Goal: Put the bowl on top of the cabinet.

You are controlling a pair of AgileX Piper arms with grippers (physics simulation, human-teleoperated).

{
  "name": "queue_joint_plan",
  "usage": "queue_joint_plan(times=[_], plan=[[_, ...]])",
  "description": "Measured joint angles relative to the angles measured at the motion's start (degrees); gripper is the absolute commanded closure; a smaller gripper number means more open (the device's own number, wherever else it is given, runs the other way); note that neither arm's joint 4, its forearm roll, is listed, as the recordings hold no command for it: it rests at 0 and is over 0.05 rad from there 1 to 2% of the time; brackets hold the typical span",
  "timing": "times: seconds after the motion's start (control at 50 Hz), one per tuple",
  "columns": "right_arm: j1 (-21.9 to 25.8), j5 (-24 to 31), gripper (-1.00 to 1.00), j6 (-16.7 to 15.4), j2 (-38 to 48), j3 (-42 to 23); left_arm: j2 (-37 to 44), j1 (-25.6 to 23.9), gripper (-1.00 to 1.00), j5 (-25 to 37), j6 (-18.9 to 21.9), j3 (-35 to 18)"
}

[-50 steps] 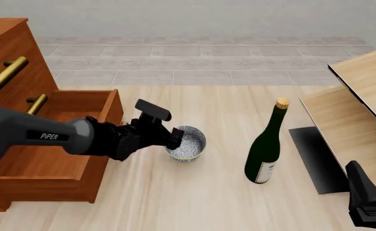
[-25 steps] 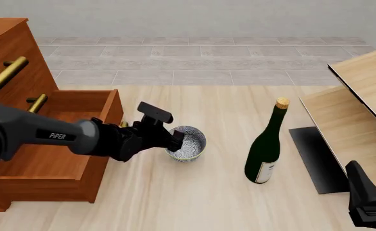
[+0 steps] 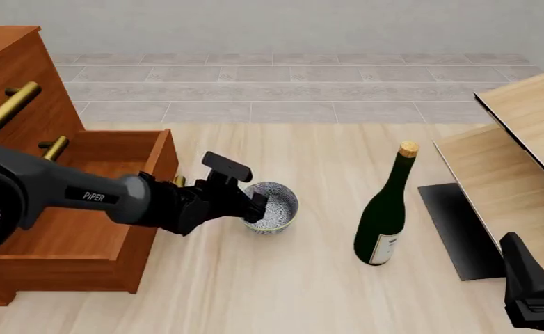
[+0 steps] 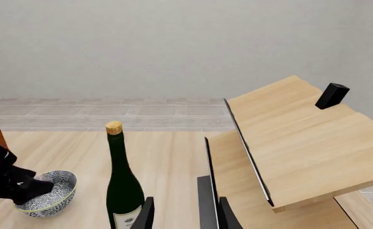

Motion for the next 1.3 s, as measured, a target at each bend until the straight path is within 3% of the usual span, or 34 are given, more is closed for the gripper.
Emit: queue_joint_plan(times=[0.62, 0.64, 0.96, 1.3], plan=[[0.0, 0.0, -1.0, 0.0, 0.0, 0.0, 3.0, 0.5, -1.0, 0.1, 0.9, -1.5], [0.0, 0.0, -1.0, 0.0, 0.0, 0.0, 3.0, 0.6, 1.0, 0.0, 1.0, -1.4], [0.0, 0.0, -1.0, 0.0, 0.0, 0.0, -3.0, 1.5, 1.0, -1.3, 2.2, 0.7], [0.0, 0.0, -1.0, 0.0, 0.0, 0.0, -21.6, 3.0, 1.0, 2.4, -0.1, 3.3]])
